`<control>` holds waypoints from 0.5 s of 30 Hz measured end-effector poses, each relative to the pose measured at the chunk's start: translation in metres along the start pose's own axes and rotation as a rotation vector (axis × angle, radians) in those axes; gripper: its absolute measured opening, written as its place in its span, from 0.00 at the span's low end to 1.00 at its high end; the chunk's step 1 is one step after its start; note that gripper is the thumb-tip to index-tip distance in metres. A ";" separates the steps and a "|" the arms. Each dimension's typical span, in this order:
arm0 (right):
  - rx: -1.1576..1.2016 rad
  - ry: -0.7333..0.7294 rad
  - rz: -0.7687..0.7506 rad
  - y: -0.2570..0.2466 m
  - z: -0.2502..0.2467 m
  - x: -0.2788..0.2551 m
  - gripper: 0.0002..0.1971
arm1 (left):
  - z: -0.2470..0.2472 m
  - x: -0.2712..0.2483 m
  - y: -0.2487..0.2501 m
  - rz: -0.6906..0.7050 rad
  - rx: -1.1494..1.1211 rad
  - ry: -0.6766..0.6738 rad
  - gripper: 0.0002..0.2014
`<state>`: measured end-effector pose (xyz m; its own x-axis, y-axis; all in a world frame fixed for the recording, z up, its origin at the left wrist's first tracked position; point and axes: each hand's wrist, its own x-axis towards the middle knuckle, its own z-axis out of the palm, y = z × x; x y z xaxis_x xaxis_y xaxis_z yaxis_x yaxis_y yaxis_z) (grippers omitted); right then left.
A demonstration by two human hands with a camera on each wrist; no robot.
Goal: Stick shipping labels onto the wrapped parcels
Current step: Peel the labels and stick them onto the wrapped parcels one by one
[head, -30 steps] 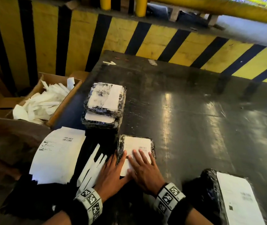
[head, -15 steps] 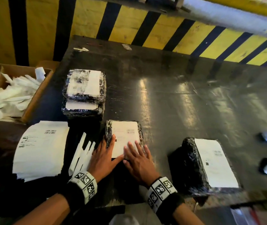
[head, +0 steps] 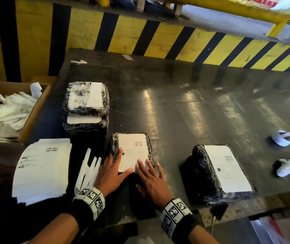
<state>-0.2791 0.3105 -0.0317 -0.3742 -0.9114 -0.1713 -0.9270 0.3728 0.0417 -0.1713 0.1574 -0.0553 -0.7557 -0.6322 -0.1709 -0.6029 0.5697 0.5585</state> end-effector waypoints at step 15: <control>0.329 0.090 0.096 0.039 -0.028 0.031 0.26 | 0.000 -0.021 0.023 0.591 0.492 -0.053 0.29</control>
<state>-0.3279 0.2920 -0.0077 -0.4733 -0.8759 -0.0934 -0.8352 0.4799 -0.2685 -0.1692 0.1832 -0.0390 -0.9913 -0.1313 -0.0023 -0.1302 0.9807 0.1457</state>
